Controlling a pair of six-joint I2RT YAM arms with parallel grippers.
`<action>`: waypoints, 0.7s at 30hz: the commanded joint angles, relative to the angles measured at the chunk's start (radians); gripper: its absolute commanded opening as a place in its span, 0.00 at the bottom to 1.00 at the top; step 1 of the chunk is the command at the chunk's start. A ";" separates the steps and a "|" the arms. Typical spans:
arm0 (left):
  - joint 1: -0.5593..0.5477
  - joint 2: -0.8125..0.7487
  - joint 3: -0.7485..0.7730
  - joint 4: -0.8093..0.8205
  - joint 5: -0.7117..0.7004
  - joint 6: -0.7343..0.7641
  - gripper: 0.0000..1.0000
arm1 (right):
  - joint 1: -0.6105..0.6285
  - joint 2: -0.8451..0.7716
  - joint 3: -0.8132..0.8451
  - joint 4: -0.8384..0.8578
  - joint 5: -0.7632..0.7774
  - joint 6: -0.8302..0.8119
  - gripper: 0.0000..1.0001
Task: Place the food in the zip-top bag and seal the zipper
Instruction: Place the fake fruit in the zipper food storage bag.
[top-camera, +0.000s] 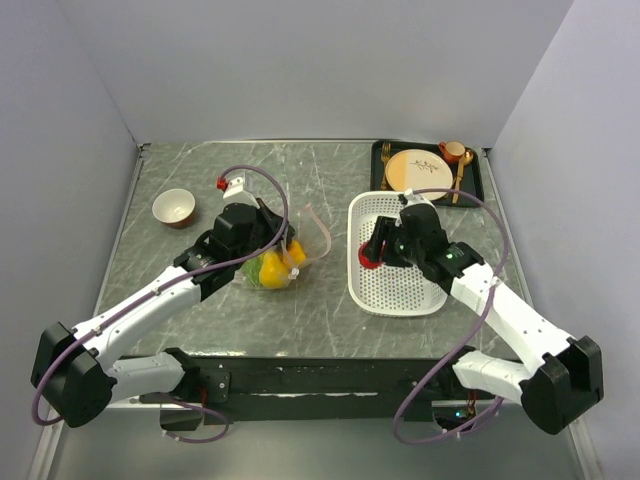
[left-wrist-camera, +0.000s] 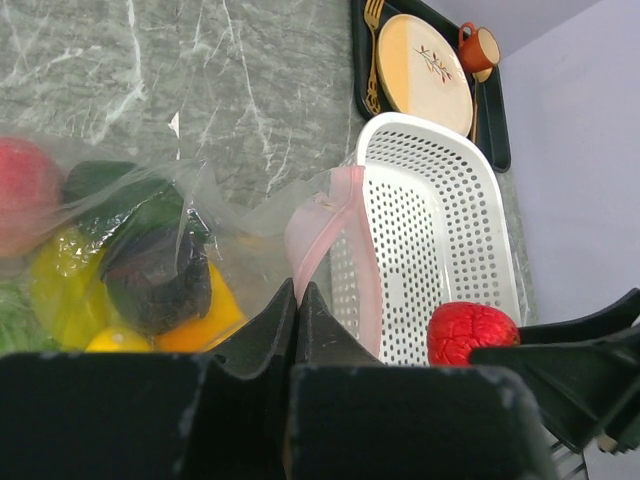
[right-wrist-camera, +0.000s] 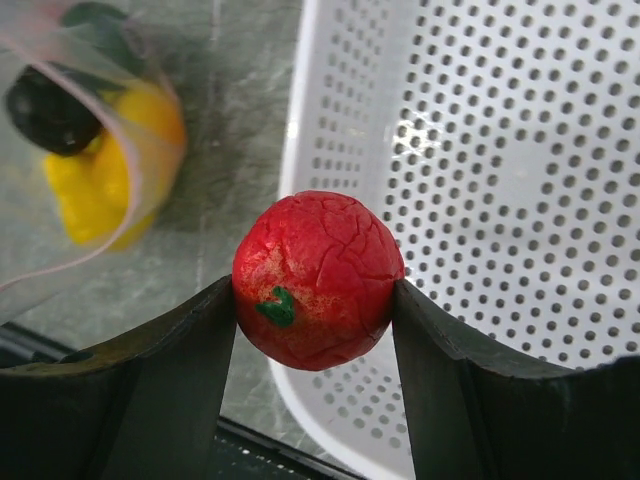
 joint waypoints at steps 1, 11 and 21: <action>0.005 -0.019 0.002 0.055 0.013 -0.002 0.01 | 0.008 -0.042 0.058 0.040 -0.095 -0.012 0.33; 0.005 0.002 0.004 0.088 0.047 -0.014 0.01 | 0.117 -0.031 0.058 0.193 -0.198 0.050 0.35; 0.005 0.010 0.007 0.089 0.064 -0.011 0.01 | 0.192 0.056 0.188 0.255 -0.147 0.043 0.37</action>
